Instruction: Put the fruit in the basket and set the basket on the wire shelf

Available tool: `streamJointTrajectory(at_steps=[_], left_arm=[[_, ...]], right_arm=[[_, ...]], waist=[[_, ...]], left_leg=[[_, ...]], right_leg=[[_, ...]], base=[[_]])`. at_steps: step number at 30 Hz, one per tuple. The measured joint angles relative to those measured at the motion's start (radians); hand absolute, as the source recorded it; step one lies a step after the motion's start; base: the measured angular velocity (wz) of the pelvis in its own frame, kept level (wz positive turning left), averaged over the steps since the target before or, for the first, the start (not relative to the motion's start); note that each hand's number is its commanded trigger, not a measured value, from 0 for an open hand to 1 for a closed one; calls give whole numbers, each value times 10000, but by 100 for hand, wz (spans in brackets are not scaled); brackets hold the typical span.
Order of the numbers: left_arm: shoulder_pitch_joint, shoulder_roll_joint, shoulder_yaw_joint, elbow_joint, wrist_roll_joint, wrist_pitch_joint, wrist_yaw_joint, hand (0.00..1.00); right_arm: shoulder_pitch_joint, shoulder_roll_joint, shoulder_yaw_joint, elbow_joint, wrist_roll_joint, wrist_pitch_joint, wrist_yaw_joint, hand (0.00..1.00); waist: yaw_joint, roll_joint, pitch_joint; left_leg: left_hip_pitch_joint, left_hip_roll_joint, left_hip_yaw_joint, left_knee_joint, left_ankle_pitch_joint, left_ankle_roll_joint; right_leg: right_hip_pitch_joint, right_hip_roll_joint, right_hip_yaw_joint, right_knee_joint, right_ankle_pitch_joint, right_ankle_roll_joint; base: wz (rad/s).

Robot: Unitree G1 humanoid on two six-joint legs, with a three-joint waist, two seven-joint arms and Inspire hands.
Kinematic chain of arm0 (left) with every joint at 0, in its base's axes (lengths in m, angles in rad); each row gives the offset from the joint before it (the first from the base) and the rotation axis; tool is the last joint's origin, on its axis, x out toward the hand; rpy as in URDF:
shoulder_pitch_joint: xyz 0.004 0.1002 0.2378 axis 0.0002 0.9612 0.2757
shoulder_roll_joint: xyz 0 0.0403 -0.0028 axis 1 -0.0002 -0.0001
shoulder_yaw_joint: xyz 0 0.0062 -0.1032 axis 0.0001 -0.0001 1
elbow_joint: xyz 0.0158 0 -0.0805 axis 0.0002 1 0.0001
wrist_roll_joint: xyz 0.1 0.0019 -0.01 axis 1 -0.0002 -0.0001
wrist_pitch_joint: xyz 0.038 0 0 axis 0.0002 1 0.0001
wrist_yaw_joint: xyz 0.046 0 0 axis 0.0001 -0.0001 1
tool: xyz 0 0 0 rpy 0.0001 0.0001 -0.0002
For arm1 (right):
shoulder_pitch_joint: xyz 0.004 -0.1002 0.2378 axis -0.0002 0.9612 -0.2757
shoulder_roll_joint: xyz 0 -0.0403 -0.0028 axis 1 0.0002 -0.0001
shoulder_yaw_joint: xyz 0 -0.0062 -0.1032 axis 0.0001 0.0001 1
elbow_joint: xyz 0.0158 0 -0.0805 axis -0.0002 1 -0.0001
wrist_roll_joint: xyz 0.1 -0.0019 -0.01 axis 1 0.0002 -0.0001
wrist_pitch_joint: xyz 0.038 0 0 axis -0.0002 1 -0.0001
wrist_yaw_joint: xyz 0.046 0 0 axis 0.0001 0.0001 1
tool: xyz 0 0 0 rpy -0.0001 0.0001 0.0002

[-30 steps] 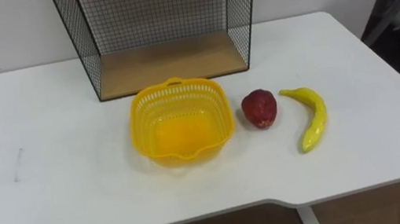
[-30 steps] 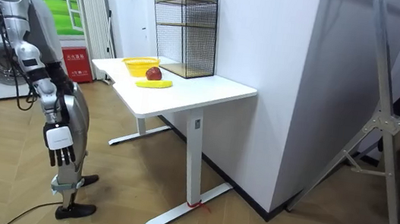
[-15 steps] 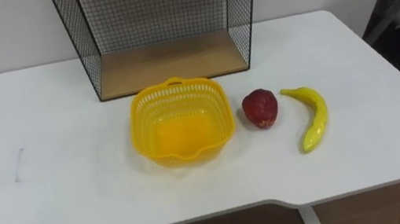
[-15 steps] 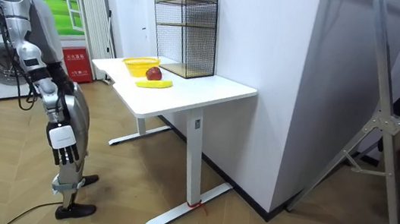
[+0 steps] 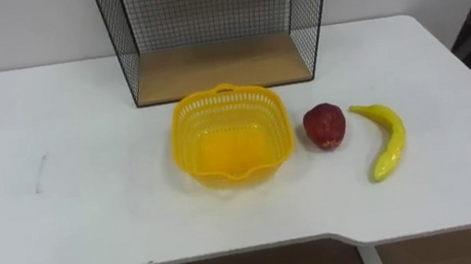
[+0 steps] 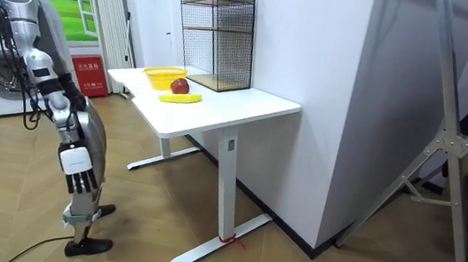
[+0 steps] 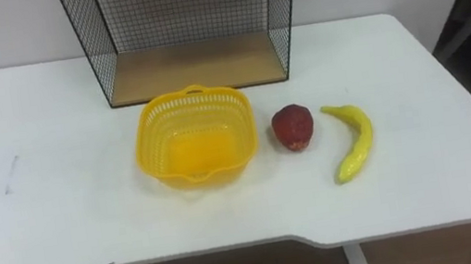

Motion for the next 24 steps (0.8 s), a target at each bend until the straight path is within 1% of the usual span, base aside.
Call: streamJointTrajectory(at_steps=[2, 3, 5, 6, 7, 8, 9, 10, 11, 12, 13, 14, 15, 16, 17, 18, 19, 20, 21, 22, 23, 24], left_arm=[[75, -53, 107, -2, -8, -75, 1, 0], [166, -84, 354, -9, -6, -144, 24, 0], [175, -93, 726, -81, -26, -249, 44, 0], [212, -73, 980, -73, -24, -277, 47, 0], [261, -49, 1333, -64, -16, -332, 48, 0], [318, -42, 1500, -64, -16, -374, 48, 0], [392, -30, 1717, -121, -17, -517, 49, 0], [533, -33, 1906, -302, -14, -662, 50, 0], [596, -24, 1978, -393, -14, -723, 52, 0], [671, 11, 2111, -525, -13, -795, 59, 0], [723, 47, 2229, -646, -8, -852, 89, 0], [737, 68, 2277, -657, -3, -897, 104, 0], [741, 79, 2338, -690, -8, -939, 215, 0], [763, 84, 2338, -781, -17, -950, 284, 0], [766, 92, 2321, -804, -13, -979, 301, 0], [763, 107, 2312, -839, -13, -1003, 307, 0], [734, 128, 2305, -875, -8, -1013, 313, 0], [717, 139, 2305, -881, -8, -1044, 318, 0], [714, 148, 2310, -880, -10, -1130, 327, 0], [715, 147, 2305, -876, 0, -1146, 328, 0], [715, 148, 2288, -856, 21, -1143, 332, 0], [718, 152, 2267, -775, 43, -1138, 352, 0]], right_arm=[[105, -2, -374, 5, 837, 7, -306, 0], [190, -4, -693, 4, 1484, 41, -585, 0], [230, -62, -1898, -122, 3084, 40, -1117, 0], [205, -120, -2737, -531, 4457, -60, -1511, 0], [100, -140, -3462, -881, 5588, -339, -1852, 0], [13, -147, -3799, -1039, 6112, -466, -2001, 0], [-124, -176, -4390, -1418, 7027, -701, -2322, 0], [-212, -221, -4908, -2027, 7793, -816, -2694, 0], [-213, -258, -5076, -2356, 8093, -871, -2877, 0], [-217, -329, -5332, -3028, 8509, -1050, -3278, 0], [-270, -369, -5585, -3675, 8757, -1311, -3691, 0], [-321, -386, -5721, -3943, 8783, -1426, -3899, 0], [-357, -447, -5852, -4592, 8719, -1613, -4394, 0], [-366, -533, -5918, -5242, 8665, -1735, -4917, 0], [-396, -590, -5927, -5542, 8644, -1809, -5166, 0], [-507, -659, -6001, -6246, 8440, -1899, -5725, 0], [-620, -719, -6007, -6919, 8217, -2041, -6236, 0], [-691, -744, -6009, -7266, 8103, -2110, -6465, 0], [-909, -782, -6045, -7829, 7695, -2233, -6869, 0], [-995, -786, -6085, -8520, 7046, -2265, -7228, 0], [-1007, -787, -6067, -8862, 6667, -2272, -7367, 0], [-1108, -789, -6049, -9478, 5871, -2324, -7624, 0]], waist=[[-16, 24, 10], [-34, 20, 24], [-149, -2, 26], [-330, 3, 39], [-521, -15, 42], [-606, -21, 43], [-770, -26, 40], [-888, -52, 25], [-924, -91, 3], [-991, -69, 14], [-1046, -99, -1], [-1052, -94, 1], [-1048, -134, -36], [-1067, -149, -55], [-1060, -142, -57], [-1072, -129, -59], [-1053, -117, -79], [-1047, -114, -79], [-1046, -105, -87], [-1021, -109, -93], [-1001, -109, -93], [-992, -128, -96]], left_leg=[[12, 9, 25, 4, -11, -19], [10, 7, 42, -3, -11, -20], [5, -2, 60, -17, -11, -19], [4, -20, 50, -21, -10, -17], [6, -25, 44, -22, -11, -17], [5, -23, 44, -22, -11, -16], [-10, -11, 39, -22, -11, -16], [-14, -22, 38, -52, -10, -14], [-3, -32, 39, -69, -9, -12], [-2, -35, 59, -85, -9, -11], [-1, -40, 75, -152, -6, -11], [-1, -46, 75, -180, -2, -11], [-4, -47, 79, -204, -2, -11], [-14, -51, 88, -245, -1, -12], [-28, -54, 97, -238, 0, -11], [-77, -58, 115, -210, 6, -8], [-163, -57, 141, -210, 7, -7], [-194, -57, 141, -223, 12, -5], [-246, -58, 138, -245, 23, -3], [-220, -74, 130, -322, 36, 2], [-191, -84, 130, -360, 47, 5], [-153, -110, 107, -414, 72, 12]], right_leg=[[13, 5, -3, 2, -9, -9], [12, 2, -24, 15, -11, -12], [6, -2, -58, 31, -12, -12], [7, -14, -73, 11, -15, -6], [15, -18, -92, -16, -20, 3], [21, -14, -95, -43, -19, 4], [56, 17, -99, -161, 23, 20], [47, 13, -98, -174, 35, 24], [48, 7, -97, -172, 37, 28], [32, 6, -72, -174, 38, 29], [-2, 6, -54, -184, 38, 29], [-4, 8, -53, -208, 42, 31], [1, 20, -52, -274, 61, 36], [9, 35, -54, -329, 103, 44], [-2, 40, -55, -329, 122, 43], [-63, 37, -43, -318, 132, 48], [-166, 38, -9, -316, 145, 53], [-205, 41, 11, -315, 159, 48], [-211, 43, 7, -321, 189, 55], [-201, 40, 9, -341, 200, 60], [-189, 34, 9, -342, 201, 62], [-154, 17, -8, -353, 202, 65]], base=[[5], [0], [0], [0], [3], [0], [0], [0], [0], [-5], [-5], [-4], [0], [0], [0], [-5], [-5], [-5], [0], [0], [5], [6]])
